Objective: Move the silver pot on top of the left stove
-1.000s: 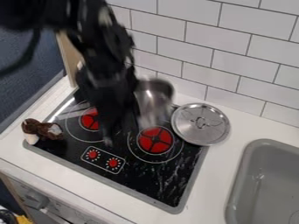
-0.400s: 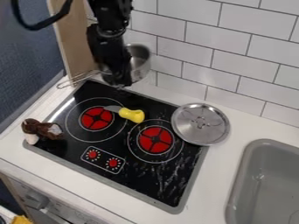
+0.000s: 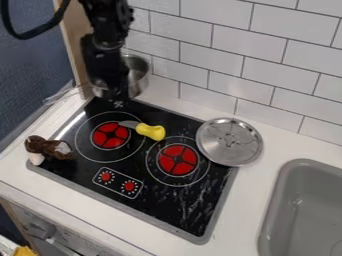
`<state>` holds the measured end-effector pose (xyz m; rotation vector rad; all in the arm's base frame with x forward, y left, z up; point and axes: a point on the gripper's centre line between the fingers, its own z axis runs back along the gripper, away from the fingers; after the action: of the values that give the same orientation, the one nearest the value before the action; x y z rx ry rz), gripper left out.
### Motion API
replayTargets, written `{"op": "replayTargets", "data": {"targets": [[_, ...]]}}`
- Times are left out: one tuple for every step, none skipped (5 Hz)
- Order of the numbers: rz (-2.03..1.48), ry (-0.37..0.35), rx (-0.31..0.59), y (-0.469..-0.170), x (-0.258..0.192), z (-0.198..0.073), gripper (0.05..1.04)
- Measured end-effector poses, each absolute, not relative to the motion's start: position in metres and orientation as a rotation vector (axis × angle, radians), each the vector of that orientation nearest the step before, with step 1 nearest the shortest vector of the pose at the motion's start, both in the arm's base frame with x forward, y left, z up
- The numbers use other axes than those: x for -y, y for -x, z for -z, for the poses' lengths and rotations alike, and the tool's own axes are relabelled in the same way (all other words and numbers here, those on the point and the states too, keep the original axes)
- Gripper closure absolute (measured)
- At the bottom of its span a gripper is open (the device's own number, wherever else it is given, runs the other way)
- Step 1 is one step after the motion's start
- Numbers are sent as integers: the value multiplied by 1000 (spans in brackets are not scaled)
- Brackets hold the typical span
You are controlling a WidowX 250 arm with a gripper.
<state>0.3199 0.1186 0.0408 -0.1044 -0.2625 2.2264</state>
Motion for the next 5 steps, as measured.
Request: {"op": "replayTargets", "data": {"targets": [[-2265, 42, 264, -313, -131, -26, 1004], [-2276, -9, 289, -311, -137, -13, 1004], [-2302, -43, 313, -310, -140, -10, 1004], [-2302, -107, 294, -308, -137, -2, 1004], [-2312, -108, 293, -309, -137, -4, 970]]}}
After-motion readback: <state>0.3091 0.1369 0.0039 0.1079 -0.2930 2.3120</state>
